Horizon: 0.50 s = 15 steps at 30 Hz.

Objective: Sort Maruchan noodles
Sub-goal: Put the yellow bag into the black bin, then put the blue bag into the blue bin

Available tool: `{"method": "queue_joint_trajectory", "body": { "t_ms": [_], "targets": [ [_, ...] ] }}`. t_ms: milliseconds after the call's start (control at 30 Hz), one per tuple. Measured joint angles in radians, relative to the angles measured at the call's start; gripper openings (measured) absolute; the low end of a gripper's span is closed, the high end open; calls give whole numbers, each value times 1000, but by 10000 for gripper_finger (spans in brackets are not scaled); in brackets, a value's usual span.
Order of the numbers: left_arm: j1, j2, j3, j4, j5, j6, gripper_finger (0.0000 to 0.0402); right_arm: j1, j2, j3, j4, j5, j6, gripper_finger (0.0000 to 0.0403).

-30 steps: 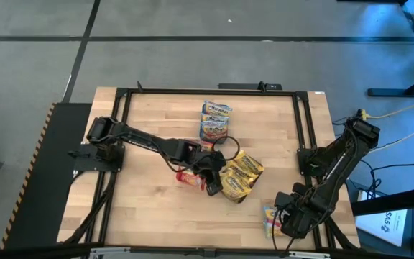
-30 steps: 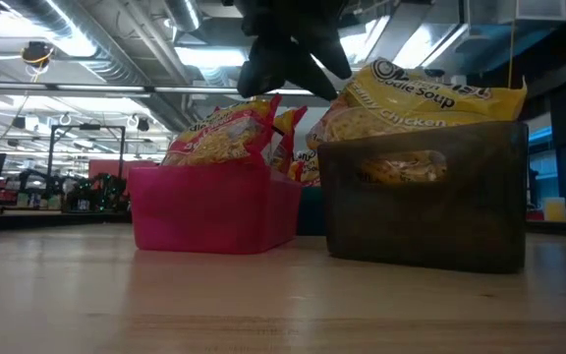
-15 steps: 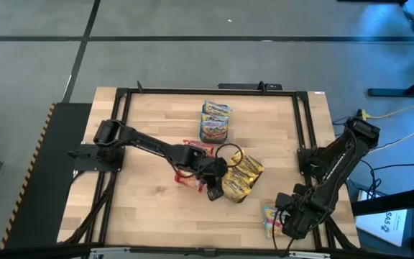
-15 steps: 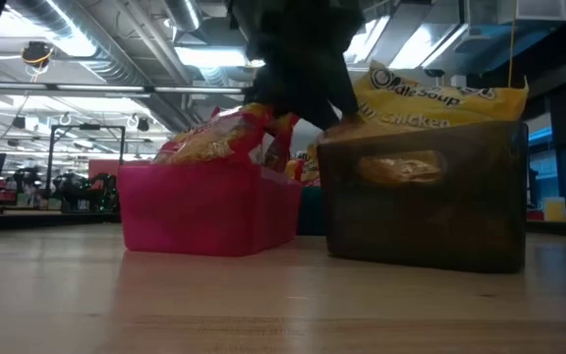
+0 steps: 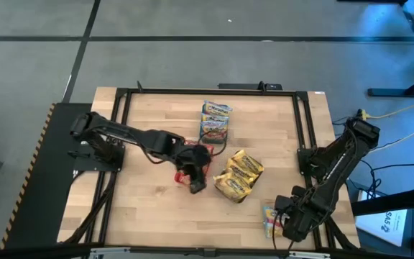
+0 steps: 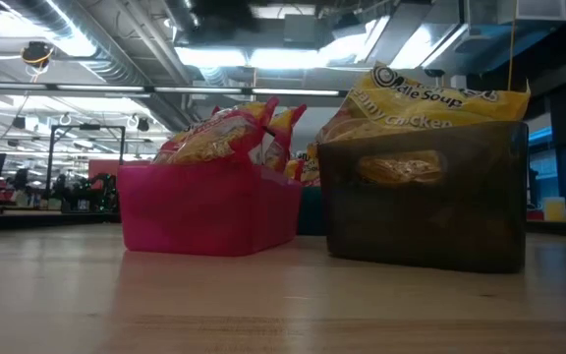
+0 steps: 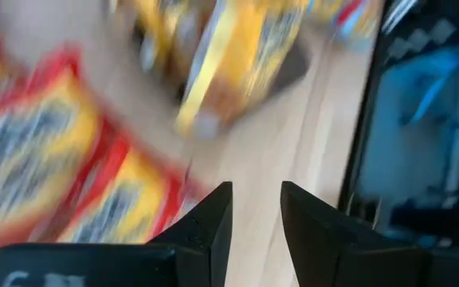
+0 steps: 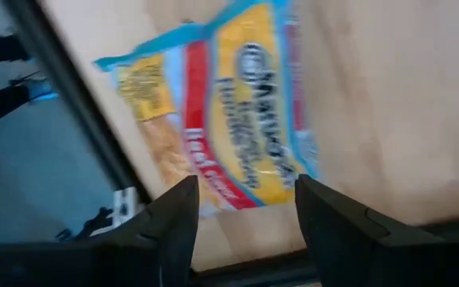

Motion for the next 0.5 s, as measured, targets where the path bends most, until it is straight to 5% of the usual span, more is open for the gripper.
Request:
{"method": "queue_joint_trajectory", "body": {
  "t_ms": [300,500],
  "targets": [
    [-154,-63,-1,-556,-21,-33,102,0,13,-109,126,-51,-4,205],
    [-293,-136,-7,-596,-149,-120,102,-21,13,-181,194,-71,5,205]
  ]
}}
